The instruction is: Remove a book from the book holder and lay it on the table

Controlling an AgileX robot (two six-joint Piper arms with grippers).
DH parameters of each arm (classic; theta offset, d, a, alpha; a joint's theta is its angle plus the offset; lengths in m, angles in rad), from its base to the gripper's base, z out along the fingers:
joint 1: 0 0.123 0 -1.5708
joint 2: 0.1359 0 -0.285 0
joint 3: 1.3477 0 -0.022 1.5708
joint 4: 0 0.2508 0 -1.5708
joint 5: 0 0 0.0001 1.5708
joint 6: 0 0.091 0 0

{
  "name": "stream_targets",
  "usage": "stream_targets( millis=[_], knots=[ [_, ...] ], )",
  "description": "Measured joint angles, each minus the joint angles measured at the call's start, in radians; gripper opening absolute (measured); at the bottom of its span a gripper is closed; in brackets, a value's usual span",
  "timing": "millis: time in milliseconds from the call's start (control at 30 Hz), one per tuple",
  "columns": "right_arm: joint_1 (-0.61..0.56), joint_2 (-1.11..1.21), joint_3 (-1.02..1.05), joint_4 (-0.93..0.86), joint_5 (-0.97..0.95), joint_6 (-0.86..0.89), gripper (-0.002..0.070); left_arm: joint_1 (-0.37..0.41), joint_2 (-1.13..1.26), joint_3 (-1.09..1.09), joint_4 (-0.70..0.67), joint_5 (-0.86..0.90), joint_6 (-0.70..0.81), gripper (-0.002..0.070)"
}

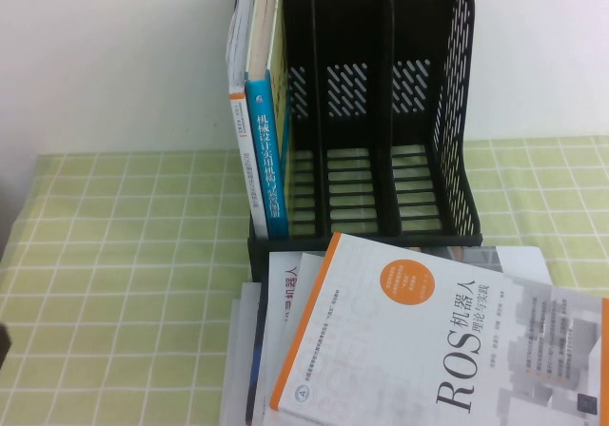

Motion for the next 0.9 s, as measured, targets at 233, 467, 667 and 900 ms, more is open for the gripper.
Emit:
stream_targets(
  millis=[233, 467, 667, 900],
  knots=[
    [0.000, 0.000, 0.000, 0.000, 0.000, 0.000, -0.0001, 0.024, -0.253, 0.231, 0.312, -0.023, -0.439, -0.0003],
    [-0.002, 0.000, 0.000, 0.000, 0.002, 0.000, -0.0001, 0.052, -0.314, 0.259, 0.397, 0.158, -0.590, -0.0003],
    [-0.002, 0.000, 0.000, 0.000, 0.003, 0.000, -0.0001, 0.054, -0.316, 0.258, 0.399, 0.162, -0.597, -0.0003],
    [-0.002, 0.000, 0.000, 0.000, 0.003, 0.000, -0.0001, 0.056, -0.316, 0.258, 0.401, 0.162, -0.597, -0.0003]
  ],
)
